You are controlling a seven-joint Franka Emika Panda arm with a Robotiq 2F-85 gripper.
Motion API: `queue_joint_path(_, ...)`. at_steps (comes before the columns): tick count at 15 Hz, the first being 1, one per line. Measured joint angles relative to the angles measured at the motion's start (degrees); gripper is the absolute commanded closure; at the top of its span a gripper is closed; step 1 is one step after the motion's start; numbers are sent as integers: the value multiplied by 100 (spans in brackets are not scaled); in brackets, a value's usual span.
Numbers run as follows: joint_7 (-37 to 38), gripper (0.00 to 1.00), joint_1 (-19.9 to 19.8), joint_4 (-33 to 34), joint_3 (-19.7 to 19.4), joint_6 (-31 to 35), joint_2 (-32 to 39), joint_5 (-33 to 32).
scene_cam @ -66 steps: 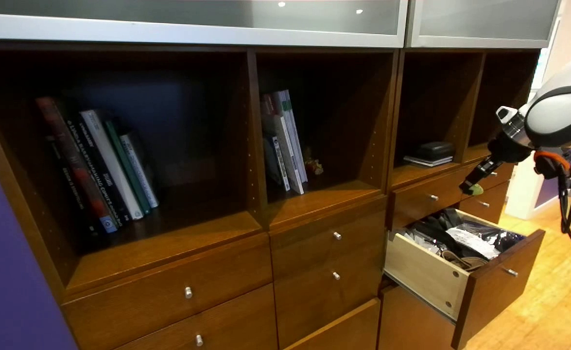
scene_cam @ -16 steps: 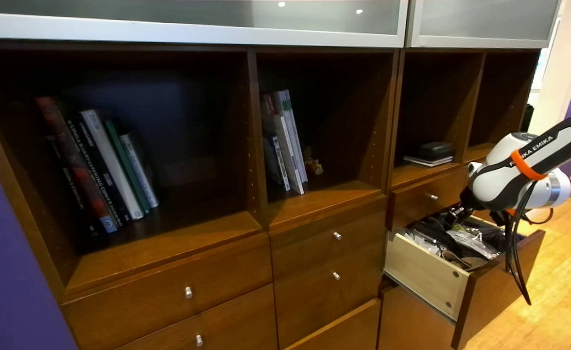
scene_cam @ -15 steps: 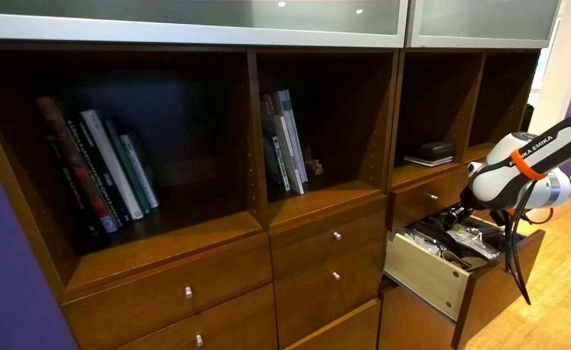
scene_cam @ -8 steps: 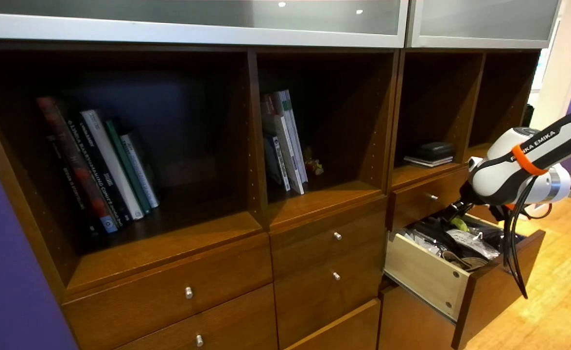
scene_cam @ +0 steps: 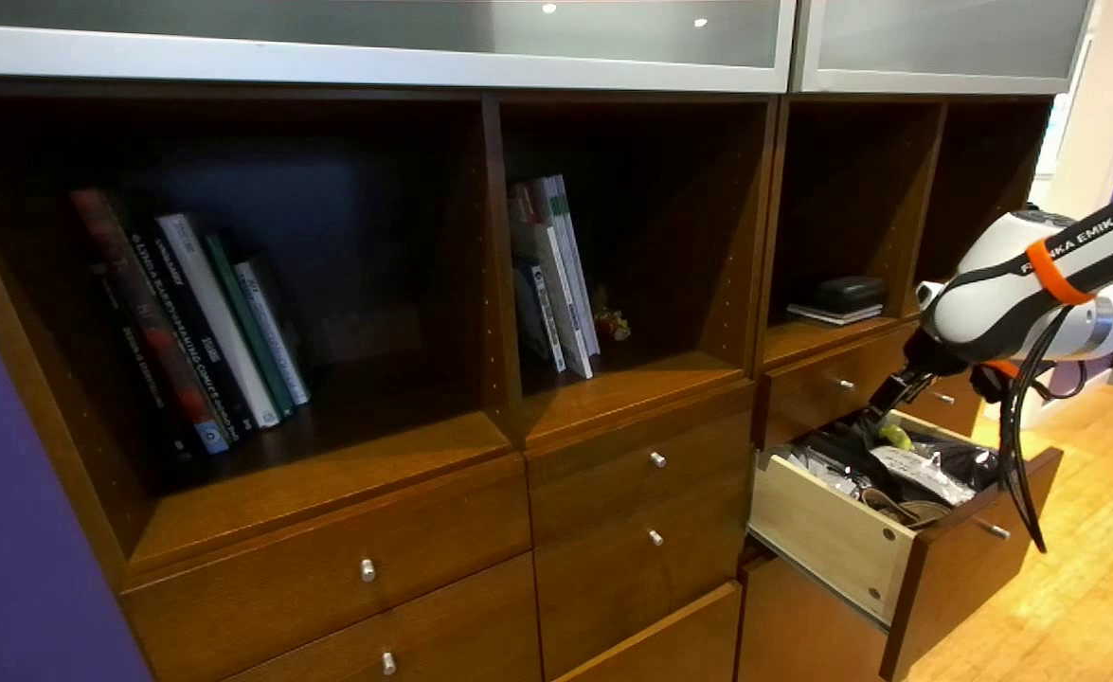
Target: Put the yellow object in the open drawer
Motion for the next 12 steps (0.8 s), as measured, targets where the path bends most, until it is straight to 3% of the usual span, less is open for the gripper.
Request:
queue_joint_path(7,-79,0,157,227,-91,-1921,-1236,-76)
queue_joint_path(12,311,0,306,456,-53,-3028,-2050,-295)
